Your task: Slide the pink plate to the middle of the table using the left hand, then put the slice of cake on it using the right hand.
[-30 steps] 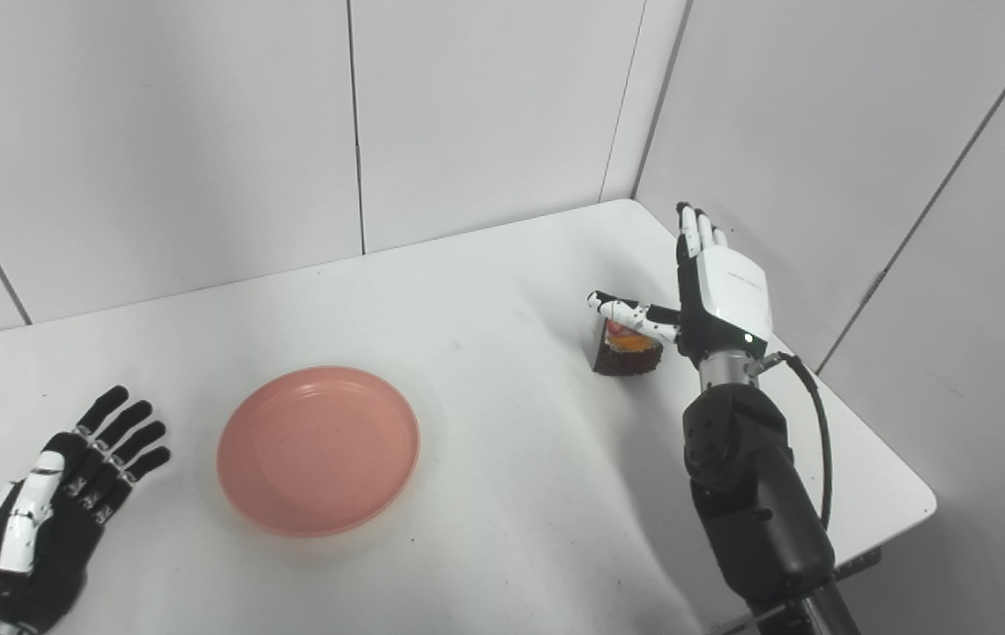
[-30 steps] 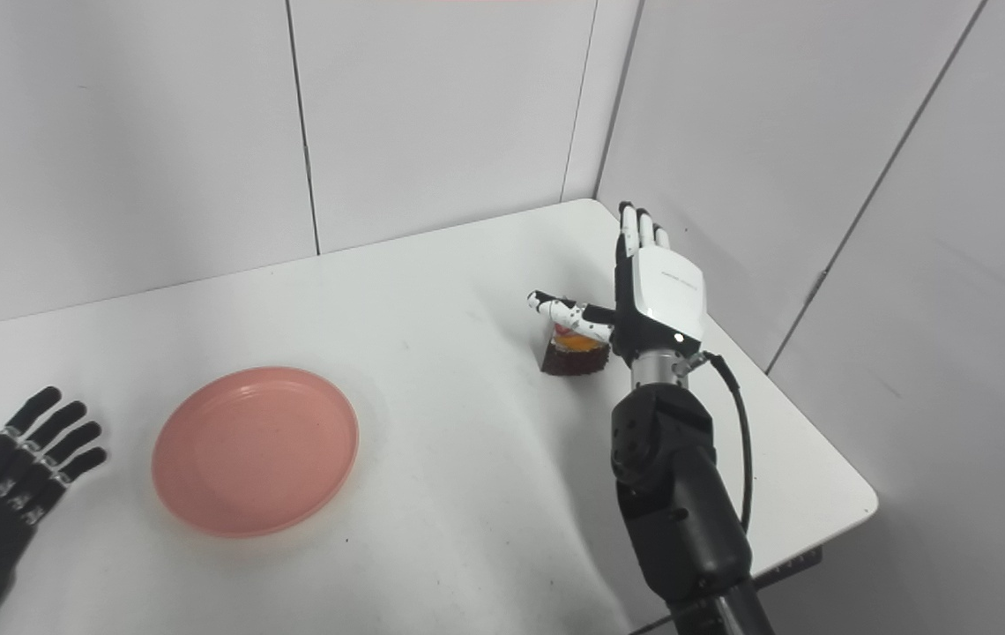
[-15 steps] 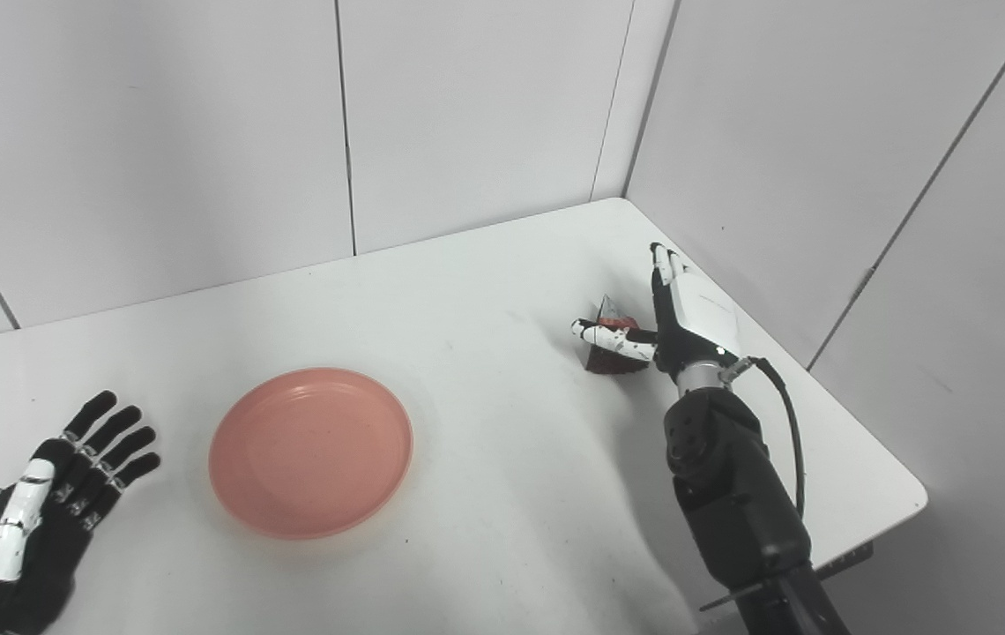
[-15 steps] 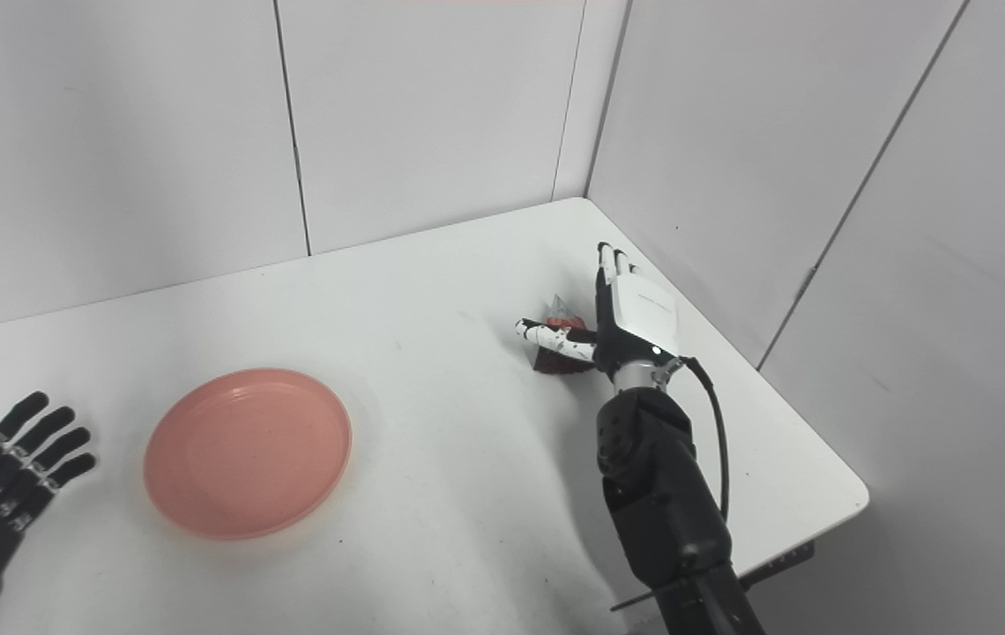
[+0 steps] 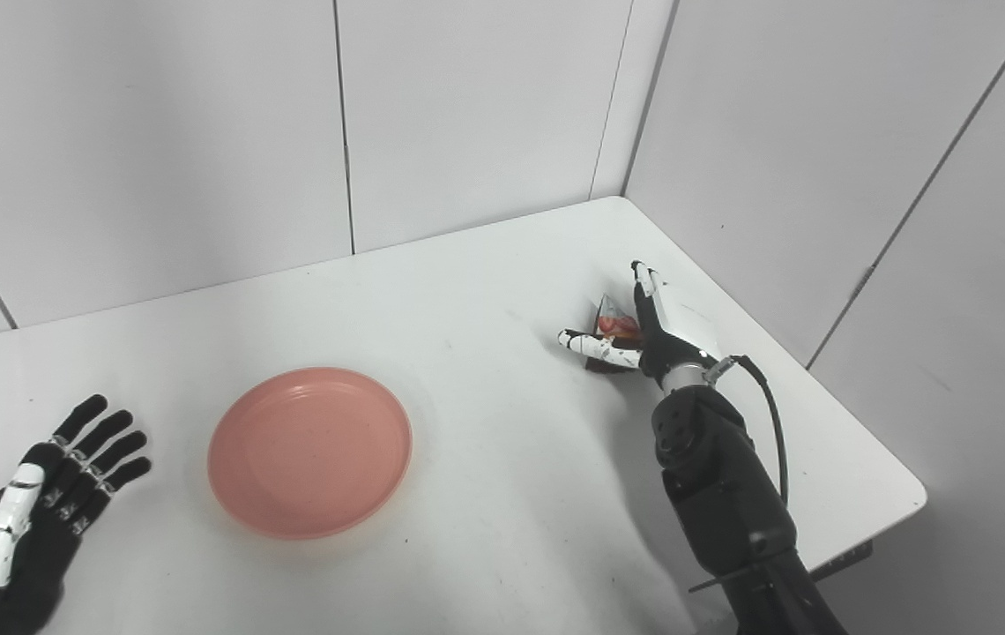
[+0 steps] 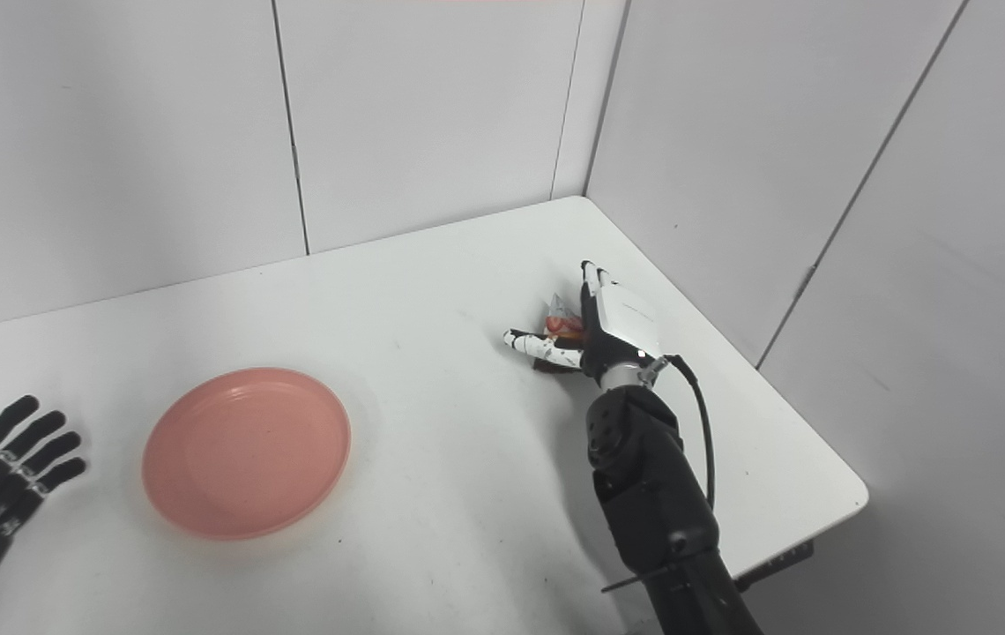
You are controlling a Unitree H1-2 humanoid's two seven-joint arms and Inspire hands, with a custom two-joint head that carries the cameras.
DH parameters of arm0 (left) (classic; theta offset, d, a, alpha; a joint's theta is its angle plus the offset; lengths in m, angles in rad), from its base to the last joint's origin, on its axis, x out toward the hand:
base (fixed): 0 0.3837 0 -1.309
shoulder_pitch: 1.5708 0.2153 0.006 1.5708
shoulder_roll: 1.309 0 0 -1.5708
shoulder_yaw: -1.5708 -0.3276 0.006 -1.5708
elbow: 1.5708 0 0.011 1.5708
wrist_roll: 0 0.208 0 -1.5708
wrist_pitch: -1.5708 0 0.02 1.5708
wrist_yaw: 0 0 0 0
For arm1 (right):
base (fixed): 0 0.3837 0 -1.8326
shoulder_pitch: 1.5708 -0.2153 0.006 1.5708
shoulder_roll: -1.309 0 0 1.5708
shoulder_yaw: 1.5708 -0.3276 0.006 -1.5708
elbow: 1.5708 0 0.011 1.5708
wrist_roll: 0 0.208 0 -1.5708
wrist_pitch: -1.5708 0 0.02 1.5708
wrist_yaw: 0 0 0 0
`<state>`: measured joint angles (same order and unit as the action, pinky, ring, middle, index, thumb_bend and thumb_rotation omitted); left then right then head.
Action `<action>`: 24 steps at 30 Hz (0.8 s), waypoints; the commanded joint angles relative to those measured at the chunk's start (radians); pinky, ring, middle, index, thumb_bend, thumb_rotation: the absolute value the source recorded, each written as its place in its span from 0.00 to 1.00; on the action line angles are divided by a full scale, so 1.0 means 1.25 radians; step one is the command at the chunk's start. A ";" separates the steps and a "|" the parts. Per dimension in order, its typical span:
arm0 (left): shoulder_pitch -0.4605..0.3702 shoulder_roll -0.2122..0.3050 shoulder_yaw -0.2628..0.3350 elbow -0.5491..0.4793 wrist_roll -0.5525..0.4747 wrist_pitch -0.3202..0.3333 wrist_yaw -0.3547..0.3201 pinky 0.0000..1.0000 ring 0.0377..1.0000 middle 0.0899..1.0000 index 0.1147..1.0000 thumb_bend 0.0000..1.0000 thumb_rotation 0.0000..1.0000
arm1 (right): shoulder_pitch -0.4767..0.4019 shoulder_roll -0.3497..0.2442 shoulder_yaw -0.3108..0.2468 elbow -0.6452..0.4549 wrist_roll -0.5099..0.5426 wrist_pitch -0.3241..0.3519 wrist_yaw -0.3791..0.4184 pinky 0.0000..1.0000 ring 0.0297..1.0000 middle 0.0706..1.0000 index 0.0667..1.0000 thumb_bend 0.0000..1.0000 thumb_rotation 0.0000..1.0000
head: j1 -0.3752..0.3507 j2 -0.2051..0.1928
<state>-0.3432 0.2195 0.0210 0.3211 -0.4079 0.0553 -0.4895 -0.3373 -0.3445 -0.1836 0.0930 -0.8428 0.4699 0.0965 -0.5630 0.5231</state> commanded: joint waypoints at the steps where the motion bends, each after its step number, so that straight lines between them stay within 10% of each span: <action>1: 0.071 0.011 -0.008 0.051 0.028 0.097 0.032 0.83 0.86 0.88 0.86 0.47 0.85 | -0.030 -0.016 0.001 -0.017 0.000 0.000 -0.002 0.89 0.99 1.00 1.00 1.00 0.70 | 0.000 0.001; 24: 0.077 0.010 -0.011 0.009 0.024 0.128 0.055 0.83 0.86 0.88 0.87 0.45 0.87 | -0.063 -0.015 -0.013 0.023 -0.128 0.000 0.128 0.67 0.80 0.87 0.93 1.00 0.44 | 0.009 0.024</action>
<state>-0.3324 0.2245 0.0195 0.2820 -0.4080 0.0932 -0.4564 -0.3973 -0.3455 -0.1957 0.1300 -0.9847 0.4700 0.2373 -0.5522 0.5522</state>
